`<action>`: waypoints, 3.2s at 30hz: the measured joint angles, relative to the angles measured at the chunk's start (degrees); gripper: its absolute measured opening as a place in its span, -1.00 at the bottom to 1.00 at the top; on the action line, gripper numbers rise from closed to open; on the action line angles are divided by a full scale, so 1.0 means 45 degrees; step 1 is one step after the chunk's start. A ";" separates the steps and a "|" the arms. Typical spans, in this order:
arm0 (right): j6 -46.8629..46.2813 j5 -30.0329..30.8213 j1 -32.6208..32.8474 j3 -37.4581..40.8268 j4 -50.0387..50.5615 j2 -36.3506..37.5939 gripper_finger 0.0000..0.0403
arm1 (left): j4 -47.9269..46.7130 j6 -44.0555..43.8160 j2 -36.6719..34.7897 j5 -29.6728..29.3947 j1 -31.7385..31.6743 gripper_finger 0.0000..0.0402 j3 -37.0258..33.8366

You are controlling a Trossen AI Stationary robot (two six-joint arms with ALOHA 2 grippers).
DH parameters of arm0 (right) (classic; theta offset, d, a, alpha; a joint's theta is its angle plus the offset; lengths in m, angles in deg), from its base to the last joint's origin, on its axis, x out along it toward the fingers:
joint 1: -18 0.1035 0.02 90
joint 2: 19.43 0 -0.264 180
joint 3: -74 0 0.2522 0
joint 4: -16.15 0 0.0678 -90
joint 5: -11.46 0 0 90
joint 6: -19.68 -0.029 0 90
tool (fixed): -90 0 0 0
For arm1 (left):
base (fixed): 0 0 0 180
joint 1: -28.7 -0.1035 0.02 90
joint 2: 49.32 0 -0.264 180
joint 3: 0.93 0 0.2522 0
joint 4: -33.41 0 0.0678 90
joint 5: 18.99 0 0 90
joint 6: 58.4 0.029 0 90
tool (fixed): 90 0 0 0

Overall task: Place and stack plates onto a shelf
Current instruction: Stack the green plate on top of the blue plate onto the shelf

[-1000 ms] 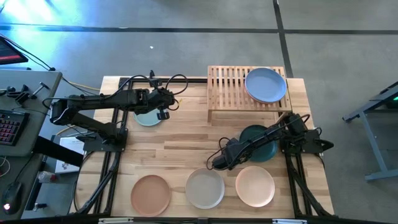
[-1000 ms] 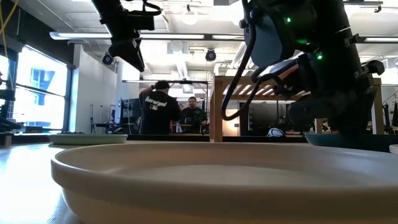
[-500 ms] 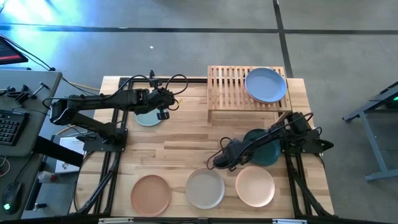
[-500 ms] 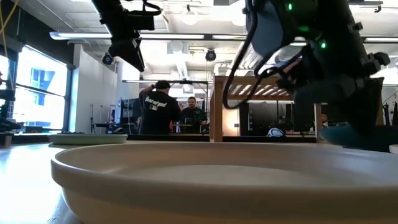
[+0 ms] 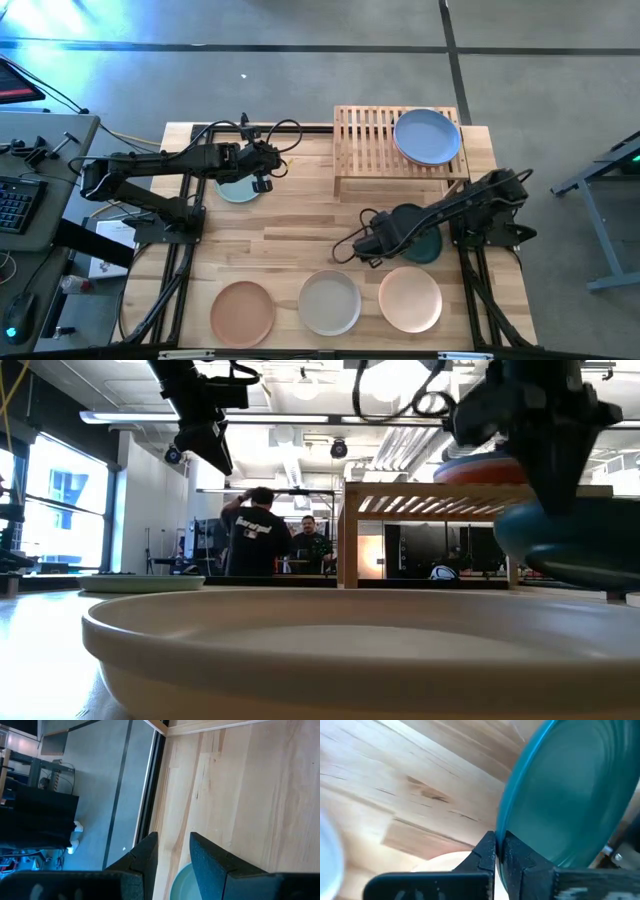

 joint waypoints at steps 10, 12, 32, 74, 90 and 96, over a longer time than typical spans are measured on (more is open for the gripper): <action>0.0869 0.1104 0.0034 0.0000 -0.2229 0.2393 -1.00 | 0.0001 0.0005 0.0000 0.0000 0.0002 -0.49 0.0000; 0.1221 0.1130 0.0034 0.0000 -0.2795 0.2839 -1.00 | 0.0001 0.0005 0.0000 0.0005 0.0000 -0.49 0.0000; 0.4918 0.1548 0.0024 0.0000 -0.5618 0.6271 -1.00 | 0.0006 0.0010 0.0000 0.0005 0.0001 -0.49 0.0000; 1.7434 0.6932 -0.4934 0.0000 -0.1502 1.0030 -1.00 | 0.0570 -0.2422 0.0000 -0.0051 -0.0001 -0.49 0.0000; 1.8483 0.6004 -0.6924 0.0000 0.0724 0.7599 -1.00 | 0.0570 -0.2443 0.0000 -0.0102 -0.0001 -0.49 0.0000; 1.8107 0.5439 -0.7432 0.0000 0.0723 0.7172 -1.00 | 0.0570 -0.2448 0.0000 -0.0102 -0.0001 -0.49 0.0000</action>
